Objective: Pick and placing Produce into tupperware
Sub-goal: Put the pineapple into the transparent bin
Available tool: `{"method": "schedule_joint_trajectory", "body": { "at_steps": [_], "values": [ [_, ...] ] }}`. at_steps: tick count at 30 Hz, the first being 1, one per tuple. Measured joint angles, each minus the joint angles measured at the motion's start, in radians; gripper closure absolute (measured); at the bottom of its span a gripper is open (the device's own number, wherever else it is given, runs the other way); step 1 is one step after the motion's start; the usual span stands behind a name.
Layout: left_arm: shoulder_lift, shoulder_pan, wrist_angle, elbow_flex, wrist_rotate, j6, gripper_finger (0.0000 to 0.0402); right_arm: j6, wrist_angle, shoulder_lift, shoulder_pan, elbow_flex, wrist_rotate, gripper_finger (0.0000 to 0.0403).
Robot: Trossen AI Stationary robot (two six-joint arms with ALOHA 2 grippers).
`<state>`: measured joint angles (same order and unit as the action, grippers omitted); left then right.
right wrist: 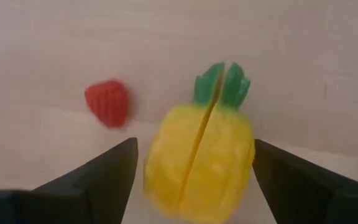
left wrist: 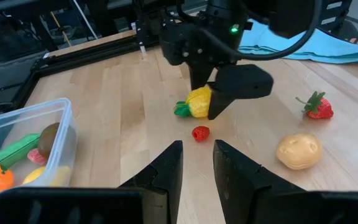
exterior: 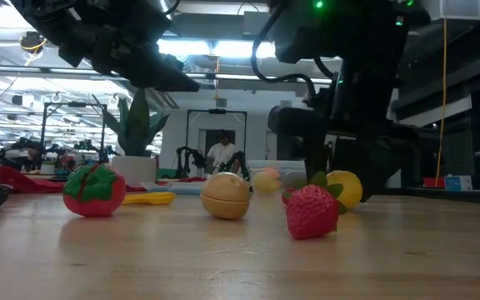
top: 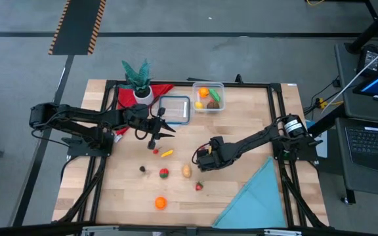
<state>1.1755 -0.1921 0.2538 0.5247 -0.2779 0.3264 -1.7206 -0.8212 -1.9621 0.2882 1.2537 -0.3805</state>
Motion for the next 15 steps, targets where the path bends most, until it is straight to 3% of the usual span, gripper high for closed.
{"method": "schedule_joint_trajectory", "body": {
  "at_steps": [15],
  "values": [
    [0.0, 0.0, -0.023, 0.0, 0.0, 0.025, 0.0319, 0.02, -0.005, 0.0, -0.023, 0.0, 0.051, 0.0099]
  ]
}}
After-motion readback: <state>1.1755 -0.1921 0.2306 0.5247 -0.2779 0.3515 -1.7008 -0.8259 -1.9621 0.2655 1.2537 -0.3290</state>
